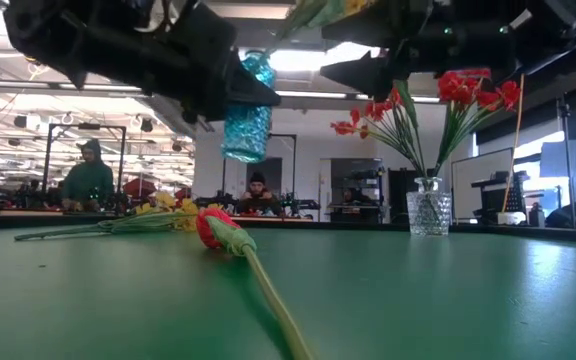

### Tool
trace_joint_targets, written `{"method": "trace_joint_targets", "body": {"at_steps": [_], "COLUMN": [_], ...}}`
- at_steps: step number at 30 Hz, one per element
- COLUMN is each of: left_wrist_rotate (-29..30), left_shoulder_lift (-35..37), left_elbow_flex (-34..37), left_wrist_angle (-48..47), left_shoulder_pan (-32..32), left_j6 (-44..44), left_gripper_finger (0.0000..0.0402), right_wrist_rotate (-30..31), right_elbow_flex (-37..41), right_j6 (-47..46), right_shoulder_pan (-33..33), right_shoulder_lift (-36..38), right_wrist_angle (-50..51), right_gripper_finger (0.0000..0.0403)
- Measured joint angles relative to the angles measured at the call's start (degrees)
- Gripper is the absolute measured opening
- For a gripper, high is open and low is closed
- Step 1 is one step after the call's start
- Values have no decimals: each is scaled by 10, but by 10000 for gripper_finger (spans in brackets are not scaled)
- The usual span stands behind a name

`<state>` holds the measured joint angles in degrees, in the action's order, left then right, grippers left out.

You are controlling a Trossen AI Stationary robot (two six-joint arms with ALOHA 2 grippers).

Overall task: Sort flowers into vase by color
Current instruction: Put the yellow flower into the blue vase

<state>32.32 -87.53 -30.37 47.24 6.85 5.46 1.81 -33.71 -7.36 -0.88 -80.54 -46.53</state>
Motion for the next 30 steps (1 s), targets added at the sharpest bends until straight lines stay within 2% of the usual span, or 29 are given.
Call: {"method": "trace_joint_targets", "body": {"at_steps": [7, 11, 18, 27, 30], "left_wrist_rotate": [-23, -36, -64, -96, -96], "left_shoulder_lift": [-71, -95, -101, -101, -101], "left_elbow_flex": [0, -13, -43, -66, -66], "left_wrist_angle": [80, 93, 95, 85, 70], "left_shoulder_pan": [-2, -2, 0, -1, -1], "left_j6": [-16, -18, -46, -52, -46], "left_gripper_finger": [241, 241, 241, 241, 241], "right_wrist_rotate": [-4, -14, -29, -49, -54], "right_elbow_flex": [0, 0, -2, -50, -62], "right_j6": [-32, -47, -62, -60, -58], "right_shoulder_pan": [15, 22, 20, 20, 20], "right_shoulder_lift": [-40, -64, -99, -124, -124], "right_wrist_angle": [-42, -76, -131, -119, -99], "right_gripper_finger": [367, 367, 367, 367, 355]}}
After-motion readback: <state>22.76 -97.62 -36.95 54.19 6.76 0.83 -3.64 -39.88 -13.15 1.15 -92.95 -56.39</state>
